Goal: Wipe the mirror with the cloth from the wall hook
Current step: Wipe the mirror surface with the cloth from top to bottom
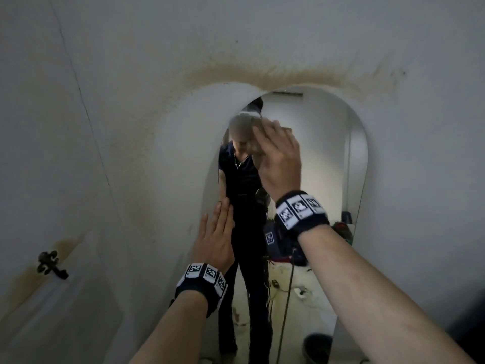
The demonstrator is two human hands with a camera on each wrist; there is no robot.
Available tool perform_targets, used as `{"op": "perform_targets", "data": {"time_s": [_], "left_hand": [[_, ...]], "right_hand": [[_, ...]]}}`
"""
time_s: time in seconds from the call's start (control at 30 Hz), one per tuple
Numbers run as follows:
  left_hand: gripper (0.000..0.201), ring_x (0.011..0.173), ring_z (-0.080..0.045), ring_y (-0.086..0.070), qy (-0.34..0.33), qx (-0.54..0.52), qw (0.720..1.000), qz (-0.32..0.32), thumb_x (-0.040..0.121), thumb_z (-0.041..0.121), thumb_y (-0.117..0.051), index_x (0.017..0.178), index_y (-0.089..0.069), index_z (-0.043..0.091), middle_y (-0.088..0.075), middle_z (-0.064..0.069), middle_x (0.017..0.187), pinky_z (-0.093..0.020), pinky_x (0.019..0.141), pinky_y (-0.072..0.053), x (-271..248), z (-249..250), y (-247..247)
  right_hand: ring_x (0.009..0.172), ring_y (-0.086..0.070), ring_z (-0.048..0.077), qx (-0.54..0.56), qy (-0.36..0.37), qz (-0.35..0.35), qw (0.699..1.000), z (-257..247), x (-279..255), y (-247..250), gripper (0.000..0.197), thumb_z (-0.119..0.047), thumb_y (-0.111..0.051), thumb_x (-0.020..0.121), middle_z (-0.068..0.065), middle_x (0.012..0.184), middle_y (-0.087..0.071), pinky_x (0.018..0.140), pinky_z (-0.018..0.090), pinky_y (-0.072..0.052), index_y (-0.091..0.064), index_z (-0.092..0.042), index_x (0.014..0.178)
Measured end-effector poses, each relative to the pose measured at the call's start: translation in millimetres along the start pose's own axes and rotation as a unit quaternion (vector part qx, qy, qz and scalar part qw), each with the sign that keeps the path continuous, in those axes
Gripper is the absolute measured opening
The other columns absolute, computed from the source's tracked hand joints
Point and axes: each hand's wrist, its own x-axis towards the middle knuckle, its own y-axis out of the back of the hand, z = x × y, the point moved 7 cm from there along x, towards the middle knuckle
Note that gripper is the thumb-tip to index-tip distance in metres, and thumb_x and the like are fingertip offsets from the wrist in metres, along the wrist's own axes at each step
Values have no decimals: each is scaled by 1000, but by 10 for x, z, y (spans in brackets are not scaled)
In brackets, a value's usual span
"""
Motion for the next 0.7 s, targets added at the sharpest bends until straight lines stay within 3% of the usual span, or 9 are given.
{"op": "perform_targets", "data": {"time_s": [0.1, 0.17, 0.27, 0.37, 0.47, 0.53, 0.6, 0.7], "left_hand": [[66, 145, -30, -31, -11, 13, 1000, 3, 87, 20, -24, 149, -32, 2, -28, -13, 159, -46, 116, -8, 24, -29, -51], [68, 146, -30, -27, -11, 19, 1000, 1, 85, 20, -27, 150, -29, 2, -24, -14, 160, -45, 116, -8, 35, -68, -105], [72, 148, -28, -22, -9, 21, 1000, -10, 82, 16, -30, 152, -23, 3, -17, -14, 162, -44, 117, -8, 35, -118, -176], [75, 149, -27, -19, -8, 29, 1000, -10, 79, 15, -30, 153, -22, 3, -15, -14, 163, -42, 118, -6, 36, -133, -179], [79, 151, -25, -13, 0, 37, 999, -13, 79, 15, -35, 155, -13, 5, -7, -12, 164, -41, 120, -3, 14, -133, -186], [82, 151, -25, -13, 4, 34, 999, -18, 78, 15, -42, 155, -13, 5, -8, -12, 164, -41, 120, -6, -7, -136, -187], [79, 150, -25, -15, 6, 22, 1000, -14, 79, 13, -42, 154, -17, 5, -12, -12, 163, -42, 119, -10, -24, -134, -157], [71, 150, -26, -18, 6, 2, 1000, -13, 84, 12, -25, 154, -18, 5, -13, -11, 163, -42, 119, -10, -58, -101, -137]], "right_hand": [[141, -34, 28, -54, 38, -88, 994, 0, -292, -490, 54, -6, -50, 83, 5, 145, -48, 119, 47, -17, -55, -16, 135], [143, -31, 28, -43, 46, -103, 993, 51, -798, -629, 56, -8, -40, 84, 5, 150, -43, 119, 48, -17, -52, -16, 138], [144, -29, 23, -30, 51, -163, 985, 103, -1732, -786, 62, -5, -42, 79, 3, 151, -40, 117, 49, -22, -50, -17, 139], [143, -27, 20, -31, 71, -270, 960, 62, -2565, -922, 59, -8, -41, 78, 3, 147, -46, 117, 45, -17, -55, -18, 135], [136, -38, 21, -18, 95, -339, 936, -68, -2967, -930, 57, -12, -40, 77, 3, 138, -56, 119, 40, -10, -62, -20, 128], [128, -48, 22, 55, 51, -304, 950, -96, -2810, -780, 53, -9, -39, 78, 6, 131, -62, 115, 42, -26, -64, -16, 124], [121, -53, 20, 116, -11, -206, 972, -37, -2335, -509, 51, -4, -37, 82, 9, 124, -65, 101, 47, -45, -65, -10, 123], [120, -56, 25, 133, -32, -21, 990, 18, -1284, -76, 49, 10, -48, 81, 12, 127, -63, 101, 49, -46, -62, -5, 125]]}}
